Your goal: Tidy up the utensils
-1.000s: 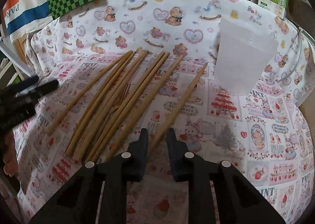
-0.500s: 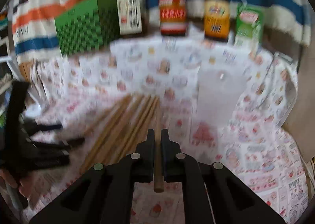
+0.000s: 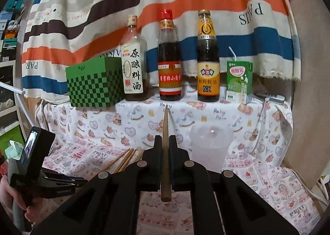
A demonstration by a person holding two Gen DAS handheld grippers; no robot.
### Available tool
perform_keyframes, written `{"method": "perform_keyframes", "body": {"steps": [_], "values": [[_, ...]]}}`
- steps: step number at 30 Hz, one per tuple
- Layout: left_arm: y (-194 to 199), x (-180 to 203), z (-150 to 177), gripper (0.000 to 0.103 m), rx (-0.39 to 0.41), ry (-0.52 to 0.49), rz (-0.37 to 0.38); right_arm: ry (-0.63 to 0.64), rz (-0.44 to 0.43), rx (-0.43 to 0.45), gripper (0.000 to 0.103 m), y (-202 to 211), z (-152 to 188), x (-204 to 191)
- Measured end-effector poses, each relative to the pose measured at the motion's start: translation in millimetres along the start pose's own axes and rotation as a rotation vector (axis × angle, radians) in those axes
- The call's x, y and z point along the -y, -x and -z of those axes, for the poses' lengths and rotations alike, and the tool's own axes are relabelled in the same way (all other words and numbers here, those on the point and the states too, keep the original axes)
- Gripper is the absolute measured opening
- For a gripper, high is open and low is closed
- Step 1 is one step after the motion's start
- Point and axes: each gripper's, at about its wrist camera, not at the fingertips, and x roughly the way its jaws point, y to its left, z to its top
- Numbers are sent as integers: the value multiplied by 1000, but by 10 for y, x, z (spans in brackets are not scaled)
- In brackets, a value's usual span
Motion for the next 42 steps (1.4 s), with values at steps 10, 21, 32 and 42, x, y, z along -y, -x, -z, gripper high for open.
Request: {"method": "perform_keyframes", "body": {"steps": [10,21,32,42], "values": [[895,138,54,6,461,-84,82,-21,-45,-2,7,13,-14,35],[1355,30,-33,5,700,-40,60,-79,-22,111,7,187,-109,217],[1722,284,-518,5,769,-18,84,-66,-56,90,7,276,-334,468],[1929,885,-915,5,858,-46,242,-168,-46,-20,7,145,-410,876]]}}
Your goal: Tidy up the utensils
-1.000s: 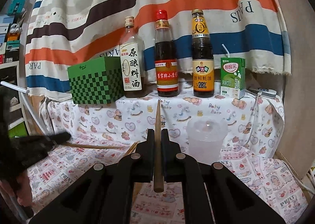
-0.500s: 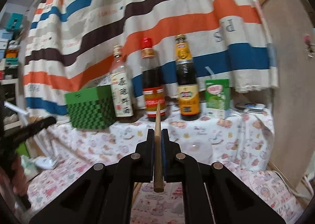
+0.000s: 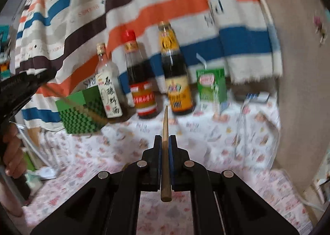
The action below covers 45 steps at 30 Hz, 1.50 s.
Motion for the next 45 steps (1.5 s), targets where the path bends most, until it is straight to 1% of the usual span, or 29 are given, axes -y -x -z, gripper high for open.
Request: {"method": "perform_keyframes", "body": {"steps": [1,2,5,7,11,15,18,21,25,28,32,35,36,37,38,39,41,42,43,45], "values": [[-48,66,-20,5,1,3,19,-6,-15,-42,7,-21,-15,42],[-100,139,-31,5,1,5,31,-8,-12,-57,7,-12,-12,73],[-265,326,-17,5,-17,2,61,10,67,-100,7,-9,-10,108],[-405,438,54,5,-52,-18,64,3,83,-123,7,-18,-8,167],[-635,550,278,5,-113,-30,78,-54,61,-87,6,-46,-28,276],[-851,583,484,5,-159,-26,93,-84,41,-96,5,-163,6,351],[-973,601,606,5,-186,-33,91,-148,7,-144,5,-290,52,467],[-1089,640,717,5,-225,-60,91,-195,21,-180,5,-377,94,577],[-1194,687,822,6,-269,-80,87,-264,8,-224,5,-461,151,714],[-1244,681,862,6,-292,-79,81,-253,51,-248,5,-509,187,732],[-1294,642,907,6,-319,-63,81,-250,71,-289,5,-608,247,740],[-1308,615,917,6,-320,-65,80,-233,79,-310,5,-665,285,713],[-1299,606,915,12,-321,-66,89,-231,79,-314,5,-674,293,710],[-1288,603,911,29,-323,-68,96,-229,80,-318,5,-687,305,704],[-1265,598,902,41,-317,-71,90,-227,81,-319,5,-692,310,701],[-1221,583,887,57,-302,-75,77,-227,82,-321,5,-697,315,702],[-1110,534,838,58,-270,-84,68,-233,82,-320,5,-696,318,719],[-1059,511,813,61,-266,-89,70,-240,83,-317,5,-689,316,736],[-1003,482,791,66,-261,-92,67,-247,84,-316,5,-684,314,756],[-863,393,739,73,-242,-94,49,-259,85,-318,5,-678,303,798]]}}
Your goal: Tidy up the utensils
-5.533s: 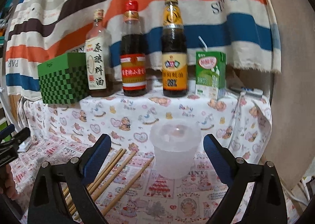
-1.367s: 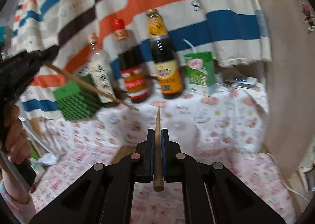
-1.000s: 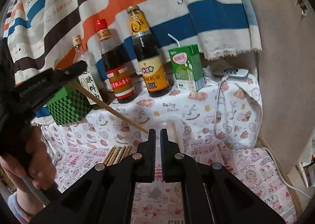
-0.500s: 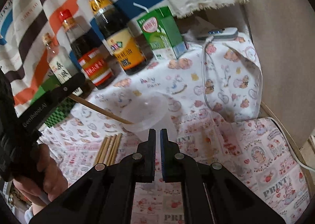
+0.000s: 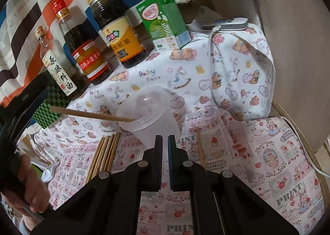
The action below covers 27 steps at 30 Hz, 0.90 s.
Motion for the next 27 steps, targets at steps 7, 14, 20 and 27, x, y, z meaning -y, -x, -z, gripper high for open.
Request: {"method": "perform_keyframes", "body": {"steps": [7,14,20,27], "values": [[538,-359,-55,100,82,-40,-156,-36,9,-27,5,-64,-23,114],[692,-770,208,102,45,-44,-336,56,117,-136,7,-380,63,66],[497,-1229,673,102,-76,178,-344,128,244,-187,7,-630,156,76],[446,-1506,917,102,-109,256,-438,180,269,-216,23,-765,208,37]]}}
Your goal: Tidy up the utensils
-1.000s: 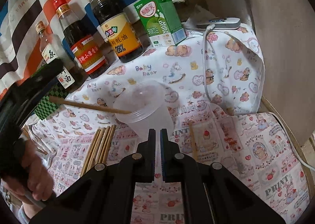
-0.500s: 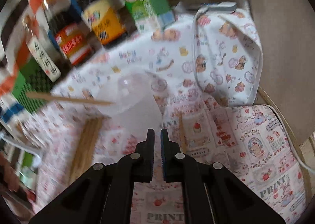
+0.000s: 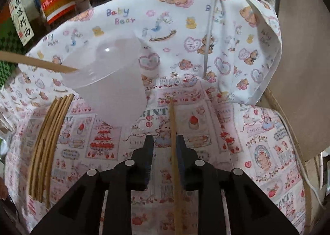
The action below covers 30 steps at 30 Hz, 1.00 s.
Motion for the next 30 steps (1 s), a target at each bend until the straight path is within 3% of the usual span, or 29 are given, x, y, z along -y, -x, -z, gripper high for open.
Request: {"method": "perform_keyframes", "body": {"steps": [5,8,10,15,17,18,21,24,30], "values": [[-36,-105,15,102,-18,25,-13,20,17,-16,23,-72,-19,-55],[-20,-62,18,102,-8,-13,-27,19,65,5,23,-84,-57,-32],[-29,-15,26,102,-17,-37,-26,14,50,-10,23,-123,-82,3],[-149,39,41,102,-104,-59,-19,4,32,-42,18,-223,-91,40],[-176,32,55,102,-118,-61,-49,10,46,-51,16,-233,-110,19],[-180,25,59,102,-122,-61,-50,11,57,-52,7,-237,-118,8],[-171,-18,48,102,-121,-45,-47,16,62,-41,7,-222,-104,-17],[-147,-55,28,102,-113,-33,-40,-13,31,-3,7,-49,-98,-6],[-107,-49,2,102,-98,-33,-54,-36,-84,200,7,856,-249,-85]]}}
